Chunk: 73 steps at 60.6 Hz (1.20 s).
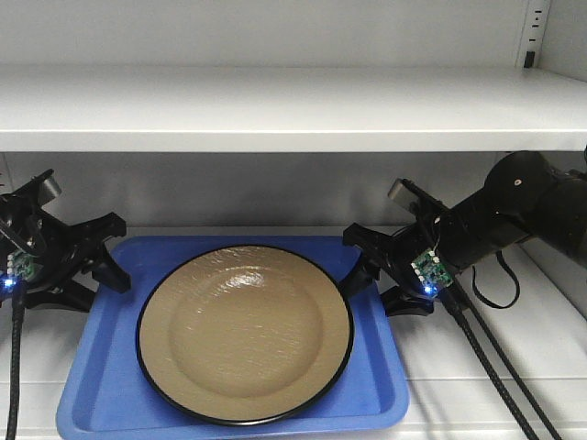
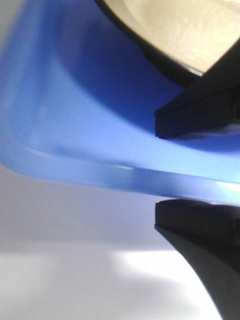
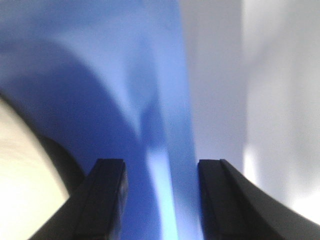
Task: Place disk in tray to left cabinet
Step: 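Push the tray with both grippers forward over the lower shelf, then lower the tray onto the shelf and open both grippers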
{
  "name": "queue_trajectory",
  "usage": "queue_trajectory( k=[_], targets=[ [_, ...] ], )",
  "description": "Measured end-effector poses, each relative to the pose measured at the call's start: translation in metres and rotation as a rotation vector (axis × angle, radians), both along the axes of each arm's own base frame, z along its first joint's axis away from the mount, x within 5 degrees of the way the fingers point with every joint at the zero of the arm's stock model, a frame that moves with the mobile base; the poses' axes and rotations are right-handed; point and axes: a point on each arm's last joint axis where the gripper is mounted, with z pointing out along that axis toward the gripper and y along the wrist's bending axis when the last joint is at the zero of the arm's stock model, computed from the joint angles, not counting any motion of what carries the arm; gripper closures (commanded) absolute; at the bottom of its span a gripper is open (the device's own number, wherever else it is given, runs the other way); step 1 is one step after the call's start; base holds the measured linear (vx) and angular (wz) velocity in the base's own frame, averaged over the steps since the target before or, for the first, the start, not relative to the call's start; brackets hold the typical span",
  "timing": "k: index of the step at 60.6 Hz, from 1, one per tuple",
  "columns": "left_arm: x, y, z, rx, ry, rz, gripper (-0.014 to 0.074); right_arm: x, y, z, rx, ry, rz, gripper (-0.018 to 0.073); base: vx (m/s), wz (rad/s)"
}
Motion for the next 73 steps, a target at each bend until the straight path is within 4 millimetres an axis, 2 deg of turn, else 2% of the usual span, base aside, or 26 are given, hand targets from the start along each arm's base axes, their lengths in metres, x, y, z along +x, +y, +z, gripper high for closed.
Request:
queue_trajectory(
  k=[14,26,35,48,73],
  targets=[
    [0.006,0.000,0.003,-0.015,-0.060,0.033,0.0188,0.004,0.000,-0.001,0.016,-0.004,-0.039,0.0163,0.00,0.00],
    [0.010,0.000,-0.004,-0.018,-0.041,0.033,0.0188,0.012,0.000,-0.012,0.004,-0.007,-0.068,0.0163,0.00,0.00],
    [0.011,0.000,-0.006,-0.018,-0.037,0.033,0.0188,0.016,-0.003,-0.012,-0.018,-0.047,-0.087,0.0163,0.00,0.00],
    [0.010,-0.001,-0.007,-0.017,-0.021,0.025,0.0188,0.017,-0.010,-0.016,-0.129,-0.073,-0.076,0.0163,0.00,0.00],
    [0.009,-0.001,-0.007,-0.017,-0.015,0.022,0.0188,0.016,-0.011,-0.017,-0.145,-0.067,-0.070,0.0163,0.00,0.00]
  ],
)
